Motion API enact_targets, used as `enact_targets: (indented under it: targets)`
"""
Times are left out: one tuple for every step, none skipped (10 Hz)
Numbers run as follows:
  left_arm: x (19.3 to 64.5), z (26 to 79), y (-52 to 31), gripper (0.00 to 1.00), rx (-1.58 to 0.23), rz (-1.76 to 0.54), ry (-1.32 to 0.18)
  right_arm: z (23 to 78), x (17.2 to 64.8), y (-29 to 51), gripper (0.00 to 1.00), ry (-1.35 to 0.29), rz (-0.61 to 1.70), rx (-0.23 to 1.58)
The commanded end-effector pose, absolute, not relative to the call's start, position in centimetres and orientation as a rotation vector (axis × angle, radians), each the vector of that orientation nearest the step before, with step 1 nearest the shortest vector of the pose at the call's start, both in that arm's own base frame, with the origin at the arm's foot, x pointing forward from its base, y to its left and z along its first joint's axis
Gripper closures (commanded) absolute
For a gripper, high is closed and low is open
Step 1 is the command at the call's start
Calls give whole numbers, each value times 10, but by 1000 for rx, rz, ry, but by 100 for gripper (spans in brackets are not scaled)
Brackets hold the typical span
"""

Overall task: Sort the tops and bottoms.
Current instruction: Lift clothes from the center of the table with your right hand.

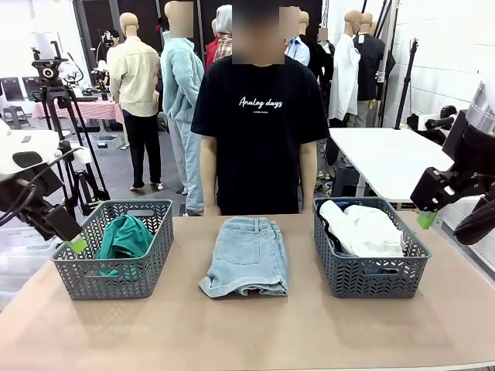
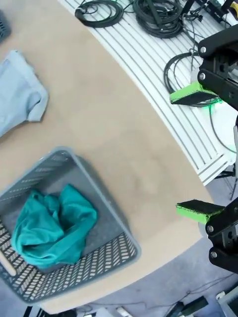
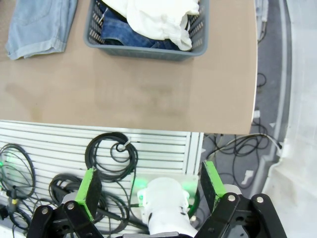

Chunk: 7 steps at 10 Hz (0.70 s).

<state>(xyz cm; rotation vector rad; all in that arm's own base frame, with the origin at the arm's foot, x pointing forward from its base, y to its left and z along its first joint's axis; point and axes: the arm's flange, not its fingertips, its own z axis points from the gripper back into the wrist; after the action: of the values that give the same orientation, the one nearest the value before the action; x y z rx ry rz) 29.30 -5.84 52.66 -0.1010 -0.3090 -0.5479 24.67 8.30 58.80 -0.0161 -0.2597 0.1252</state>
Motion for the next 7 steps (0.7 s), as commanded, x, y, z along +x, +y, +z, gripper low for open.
enact_targets:
  targets:
    - [287, 534, -60, 0, -111, -562, -271, 588, 247, 84, 0, -254, 131, -5]
    - [290, 536, -64, 0, -113, -562, -280, 588, 247, 84, 0, -254, 131, -5]
    - [297, 537, -70, 0, -112, -543, -282, 588, 247, 84, 0, -254, 131, -5]
    - [289, 528, -60, 0, -102, -554, -277, 588, 247, 84, 0, -254, 131, -5]
    - [289, 528, -60, 0, -102, -554, -277, 588, 247, 84, 0, -254, 131, -5]
    - [289, 528, -60, 0, -102, -554, -277, 588, 247, 84, 0, -254, 131, -5]
    - [289, 528, -60, 0, -102, -554, -277, 588, 247, 84, 0, -254, 131, -5]
